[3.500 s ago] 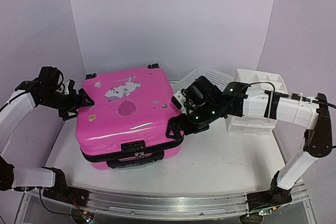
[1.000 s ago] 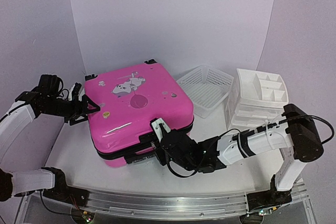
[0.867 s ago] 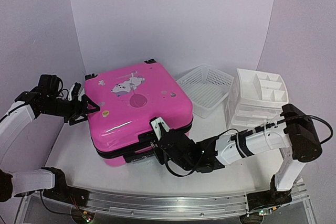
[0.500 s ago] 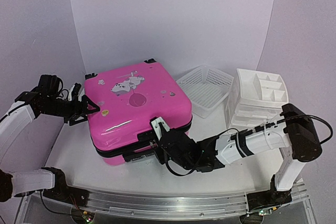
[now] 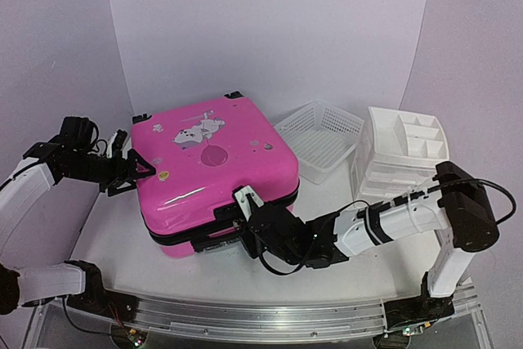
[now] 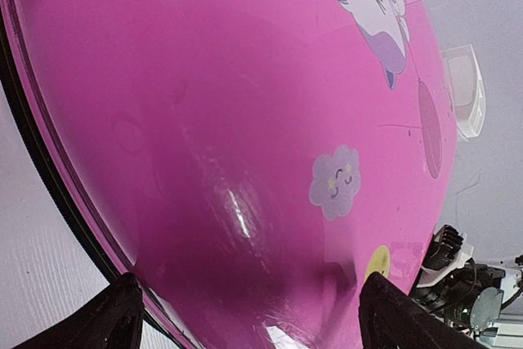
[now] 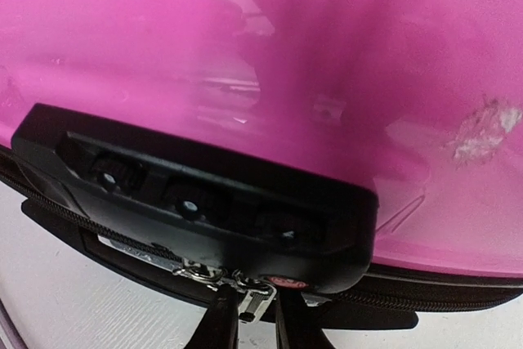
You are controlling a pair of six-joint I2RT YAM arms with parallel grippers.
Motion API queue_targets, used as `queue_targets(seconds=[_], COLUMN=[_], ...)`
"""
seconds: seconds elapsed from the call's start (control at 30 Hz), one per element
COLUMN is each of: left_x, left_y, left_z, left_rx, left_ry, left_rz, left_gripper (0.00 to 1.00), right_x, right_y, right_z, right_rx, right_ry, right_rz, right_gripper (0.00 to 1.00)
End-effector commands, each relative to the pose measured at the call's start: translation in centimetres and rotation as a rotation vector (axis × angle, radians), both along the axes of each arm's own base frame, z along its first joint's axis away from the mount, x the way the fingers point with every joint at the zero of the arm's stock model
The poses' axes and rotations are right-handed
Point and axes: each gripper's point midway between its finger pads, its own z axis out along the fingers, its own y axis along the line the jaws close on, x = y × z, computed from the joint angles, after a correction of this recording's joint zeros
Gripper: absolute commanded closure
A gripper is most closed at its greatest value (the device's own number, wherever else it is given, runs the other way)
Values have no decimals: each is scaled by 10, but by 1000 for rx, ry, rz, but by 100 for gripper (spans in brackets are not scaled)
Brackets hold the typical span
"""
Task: Open, take out, and arrange the luggage
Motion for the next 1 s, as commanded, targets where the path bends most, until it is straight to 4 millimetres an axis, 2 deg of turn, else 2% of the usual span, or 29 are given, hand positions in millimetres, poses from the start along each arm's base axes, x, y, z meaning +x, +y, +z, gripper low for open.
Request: queue_targets(seconds=[0.0,0.2,0.33,0.47,0.6,0.67,0.8,0.97], left_x=[4,0,-2,-1,2,8,32,69], left_y=[-2,-1,0,1,8,15,42,70], left_z=[23,24,24,24,30,35,46,64], left_rx=[0,-2,-6,-1,20,35,79,-30], left_ry=[-72,-69,-62,-64,-77,-71,-6,83], left_rz=[-14,-8,2,14,62,112,312,535], left_gripper=[9,9,9,9,6,5,4,2], right_x=[9,18,20,20,19,18,15,15], right_y=[5,3,6,7,-5,-12,-16,-18], right_z=[-3,-2,3,10,16,17,17,21], right_rx=[11,12,24,30,9,-19,-83,-159], right_ry=[-4,-31,-39,-51,-51,-47,-51,-60], right_rz=[-26,-87,-89,-83,-98,-104,-72,-59], right_gripper=[78,77,81,96,99,100,100,100])
